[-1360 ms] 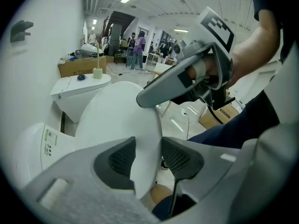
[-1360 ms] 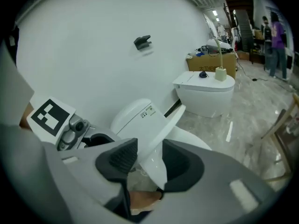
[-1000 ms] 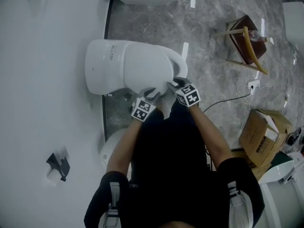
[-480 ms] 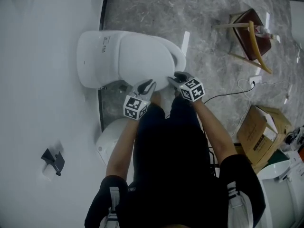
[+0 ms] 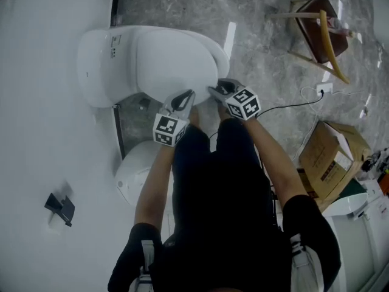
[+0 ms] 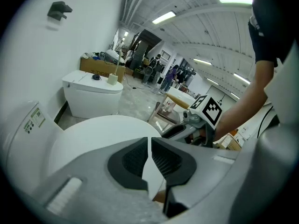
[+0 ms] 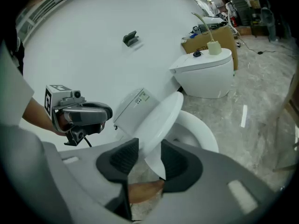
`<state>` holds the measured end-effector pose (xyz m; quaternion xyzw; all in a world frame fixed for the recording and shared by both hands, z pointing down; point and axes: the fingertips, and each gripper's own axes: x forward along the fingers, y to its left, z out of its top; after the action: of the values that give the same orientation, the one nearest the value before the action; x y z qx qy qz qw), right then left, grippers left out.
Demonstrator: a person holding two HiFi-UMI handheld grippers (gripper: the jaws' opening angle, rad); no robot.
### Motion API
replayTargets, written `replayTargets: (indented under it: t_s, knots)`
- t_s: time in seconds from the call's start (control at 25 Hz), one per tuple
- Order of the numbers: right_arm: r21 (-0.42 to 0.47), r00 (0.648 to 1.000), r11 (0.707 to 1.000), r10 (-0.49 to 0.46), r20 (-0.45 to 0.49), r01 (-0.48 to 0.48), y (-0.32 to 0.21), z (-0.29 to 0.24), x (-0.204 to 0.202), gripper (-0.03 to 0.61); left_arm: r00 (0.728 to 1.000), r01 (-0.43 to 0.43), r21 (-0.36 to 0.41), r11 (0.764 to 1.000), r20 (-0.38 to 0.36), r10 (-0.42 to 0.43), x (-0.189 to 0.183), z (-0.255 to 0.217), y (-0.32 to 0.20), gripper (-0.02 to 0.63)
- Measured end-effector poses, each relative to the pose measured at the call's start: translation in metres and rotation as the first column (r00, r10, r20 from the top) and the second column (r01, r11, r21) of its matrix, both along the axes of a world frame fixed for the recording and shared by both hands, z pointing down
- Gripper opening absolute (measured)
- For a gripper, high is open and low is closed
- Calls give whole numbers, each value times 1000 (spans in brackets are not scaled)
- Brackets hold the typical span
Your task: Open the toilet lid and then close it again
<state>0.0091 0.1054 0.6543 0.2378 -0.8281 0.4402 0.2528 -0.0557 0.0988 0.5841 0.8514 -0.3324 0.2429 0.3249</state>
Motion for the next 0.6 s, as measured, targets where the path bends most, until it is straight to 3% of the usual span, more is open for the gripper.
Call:
replayTargets:
  t_s: [0.36,0.6]
  knots:
    - [2,1000,1000,1,-6,-1,3,17,12,160,999,40,-21,999,16,-40,0,29,15,32]
    - [3,1000,1000,-18,-20,18,1,28,20,214,998,63,-36,997,29,-62,-3,43,23,32]
